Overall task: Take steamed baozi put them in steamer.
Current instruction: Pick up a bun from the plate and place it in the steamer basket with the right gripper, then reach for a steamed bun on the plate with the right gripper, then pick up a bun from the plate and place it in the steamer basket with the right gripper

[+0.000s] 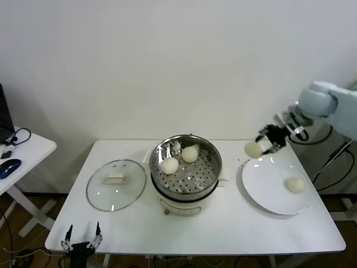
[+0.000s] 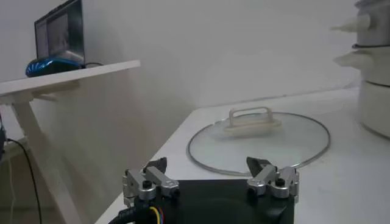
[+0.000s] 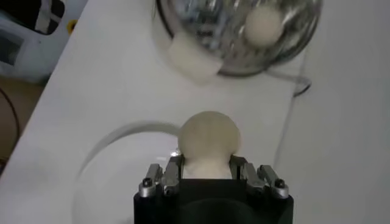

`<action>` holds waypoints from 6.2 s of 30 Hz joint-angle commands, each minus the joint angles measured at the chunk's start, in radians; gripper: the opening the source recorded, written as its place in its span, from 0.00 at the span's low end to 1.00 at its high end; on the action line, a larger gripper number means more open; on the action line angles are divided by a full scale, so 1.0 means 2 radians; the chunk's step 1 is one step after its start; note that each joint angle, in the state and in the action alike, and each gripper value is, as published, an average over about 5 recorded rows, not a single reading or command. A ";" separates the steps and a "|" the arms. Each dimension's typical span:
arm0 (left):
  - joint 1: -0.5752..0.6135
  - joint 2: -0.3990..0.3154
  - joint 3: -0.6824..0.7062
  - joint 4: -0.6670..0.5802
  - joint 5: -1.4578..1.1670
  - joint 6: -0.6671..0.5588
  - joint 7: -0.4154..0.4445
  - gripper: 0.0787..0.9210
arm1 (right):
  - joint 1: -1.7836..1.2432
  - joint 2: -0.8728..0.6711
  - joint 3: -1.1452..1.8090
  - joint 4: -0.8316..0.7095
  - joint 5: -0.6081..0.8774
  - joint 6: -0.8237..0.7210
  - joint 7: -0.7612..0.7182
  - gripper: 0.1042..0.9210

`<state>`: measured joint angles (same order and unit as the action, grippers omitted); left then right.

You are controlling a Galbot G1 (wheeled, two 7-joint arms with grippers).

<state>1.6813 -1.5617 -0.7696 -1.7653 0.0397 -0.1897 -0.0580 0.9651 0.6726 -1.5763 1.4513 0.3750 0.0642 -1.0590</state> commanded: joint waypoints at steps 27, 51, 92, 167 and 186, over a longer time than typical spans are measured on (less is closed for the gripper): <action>0.008 -0.003 -0.003 -0.017 -0.002 -0.002 -0.005 0.88 | -0.117 0.229 0.009 0.116 -0.275 0.071 0.079 0.49; 0.002 -0.001 -0.010 -0.001 -0.008 -0.009 -0.004 0.88 | -0.161 0.259 0.021 0.074 -0.302 0.073 0.094 0.54; 0.002 -0.006 0.001 0.002 -0.010 -0.027 0.001 0.88 | -0.245 -0.071 0.042 -0.213 -0.181 0.028 0.009 0.88; 0.009 -0.004 0.006 0.000 0.009 -0.024 -0.001 0.88 | -0.040 -0.087 -0.007 -0.036 0.078 -0.103 0.035 0.59; 0.014 -0.004 0.010 -0.026 -0.004 -0.019 -0.002 0.88 | -0.057 0.047 0.060 0.129 0.224 -0.246 0.132 0.60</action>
<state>1.7054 -1.5701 -0.7492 -1.7918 0.0398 -0.2332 -0.0616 0.8522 0.6309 -1.4545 1.5495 0.6660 -0.2859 -0.8873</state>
